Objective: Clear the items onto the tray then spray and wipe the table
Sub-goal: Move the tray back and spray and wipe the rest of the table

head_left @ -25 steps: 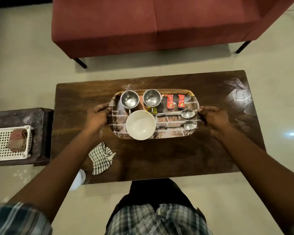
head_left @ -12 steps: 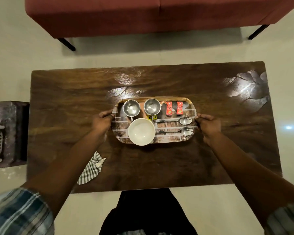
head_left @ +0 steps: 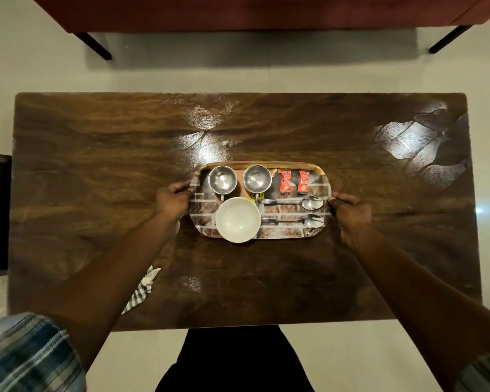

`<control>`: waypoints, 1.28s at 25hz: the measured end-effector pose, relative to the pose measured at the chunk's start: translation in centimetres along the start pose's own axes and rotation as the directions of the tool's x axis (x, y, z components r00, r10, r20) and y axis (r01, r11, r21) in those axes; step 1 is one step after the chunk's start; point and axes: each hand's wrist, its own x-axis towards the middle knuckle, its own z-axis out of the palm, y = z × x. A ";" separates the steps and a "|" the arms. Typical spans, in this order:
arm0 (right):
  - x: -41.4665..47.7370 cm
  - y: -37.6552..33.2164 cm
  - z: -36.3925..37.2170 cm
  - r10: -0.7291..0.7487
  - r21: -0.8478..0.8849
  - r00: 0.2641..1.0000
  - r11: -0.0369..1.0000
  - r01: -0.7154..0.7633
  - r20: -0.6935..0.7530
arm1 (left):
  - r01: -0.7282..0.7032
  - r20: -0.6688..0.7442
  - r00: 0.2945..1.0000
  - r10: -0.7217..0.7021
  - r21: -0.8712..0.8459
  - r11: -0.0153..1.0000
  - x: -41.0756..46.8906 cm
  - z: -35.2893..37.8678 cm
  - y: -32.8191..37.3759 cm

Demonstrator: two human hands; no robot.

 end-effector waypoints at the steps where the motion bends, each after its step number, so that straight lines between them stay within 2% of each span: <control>1: 0.0 0.1 0.1 0.004 0.000 1.000 1.000 -0.004 0.001 | -0.001 -0.001 1.000 0.001 0.003 1.000 0.2 0.0 -0.1; 8: -0.7 -0.1 0.2 0.010 -0.065 1.000 0.998 -0.011 -0.019 | -0.057 0.006 0.998 0.057 0.069 0.996 0.4 -0.2 -0.1; 12: -3.1 -1.5 -0.4 -0.130 -0.288 0.990 0.951 0.110 -0.051 | -0.116 -0.071 0.990 0.123 0.106 0.988 -1.6 -1.2 0.8; 14: -5.4 -2.5 -0.5 -0.217 -0.379 0.976 0.902 0.207 0.017 | -0.135 -0.073 0.988 0.139 0.059 0.989 -3.9 -2.2 1.8; 16: -8.6 -3.2 0.0 -0.299 -0.402 0.943 0.854 0.331 0.143 | -0.165 -0.069 0.984 0.166 0.012 0.986 -6.8 -3.3 2.6; 22: -21.9 -3.7 1.9 -0.464 -0.340 0.772 0.709 0.618 0.434 | -0.331 -0.035 0.943 0.331 -0.006 0.944 -18.5 -7.9 3.1; 25: -28.6 -2.2 3.4 -0.475 -0.262 0.694 0.689 0.676 0.540 | -0.381 -0.007 0.925 0.381 -0.018 0.925 -23.7 -11.0 3.0; 29: -35.6 0.9 6.7 -0.449 -0.200 0.622 0.685 0.701 0.641 | -0.407 -0.064 0.911 0.408 0.035 0.913 -27.6 -17.5 1.6; 32: -39.5 3.9 10.2 -0.406 -0.215 0.595 0.671 0.709 0.694 | -0.394 -0.096 0.911 0.401 0.084 0.915 -27.6 -24.6 -0.4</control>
